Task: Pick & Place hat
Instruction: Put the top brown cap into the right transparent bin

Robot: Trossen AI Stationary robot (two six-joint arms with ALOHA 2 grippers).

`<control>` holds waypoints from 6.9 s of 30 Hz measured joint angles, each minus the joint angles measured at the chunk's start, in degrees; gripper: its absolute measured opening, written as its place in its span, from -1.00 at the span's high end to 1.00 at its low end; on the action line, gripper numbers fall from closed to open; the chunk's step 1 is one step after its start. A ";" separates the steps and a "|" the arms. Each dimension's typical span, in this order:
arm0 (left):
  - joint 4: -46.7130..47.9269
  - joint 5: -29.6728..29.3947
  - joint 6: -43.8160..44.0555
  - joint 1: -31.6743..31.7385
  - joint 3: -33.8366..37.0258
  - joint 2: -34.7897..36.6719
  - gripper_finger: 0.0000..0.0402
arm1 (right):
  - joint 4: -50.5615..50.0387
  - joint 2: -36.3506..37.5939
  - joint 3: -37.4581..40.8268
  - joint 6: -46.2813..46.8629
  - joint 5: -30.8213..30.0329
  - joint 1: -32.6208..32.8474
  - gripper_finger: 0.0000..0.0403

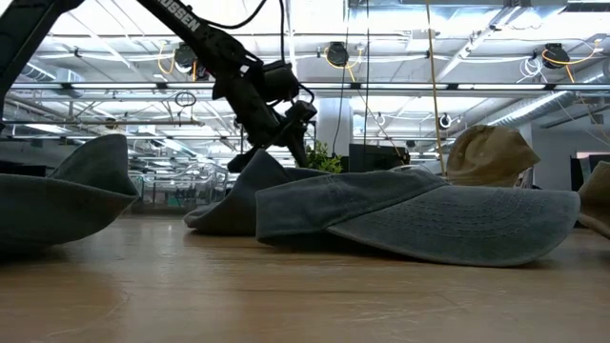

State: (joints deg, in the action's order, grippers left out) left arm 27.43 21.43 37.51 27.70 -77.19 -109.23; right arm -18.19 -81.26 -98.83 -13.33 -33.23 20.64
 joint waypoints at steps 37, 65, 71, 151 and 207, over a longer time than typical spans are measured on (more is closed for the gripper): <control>2.48 5.91 8.68 0.35 -0.02 29.93 0.98 | -7.93 0.79 0.00 0.66 -8.26 0.07 -0.38; 2.45 7.24 10.83 0.39 -19.94 44.25 0.99 | -3.72 0.79 2.03 -24.69 -13.00 -12.87 -0.38; 2.29 3.82 10.79 0.39 -27.08 42.96 0.99 | 1.12 0.79 2.03 -32.03 -12.53 -12.85 -0.38; -15.38 5.77 15.09 -2.72 -35.80 26.14 0.45 | 23.37 0.37 1.97 -55.27 -32.73 -12.84 1.00; -6.64 -29.21 -71.41 -18.49 -35.84 25.99 -0.70 | 22.35 12.67 2.01 -9.97 -8.41 -9.14 1.00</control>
State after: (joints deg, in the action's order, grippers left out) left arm 20.78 -7.78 -33.90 9.22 -113.03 -83.24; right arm 4.16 -68.58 -96.82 -23.29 -41.65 11.50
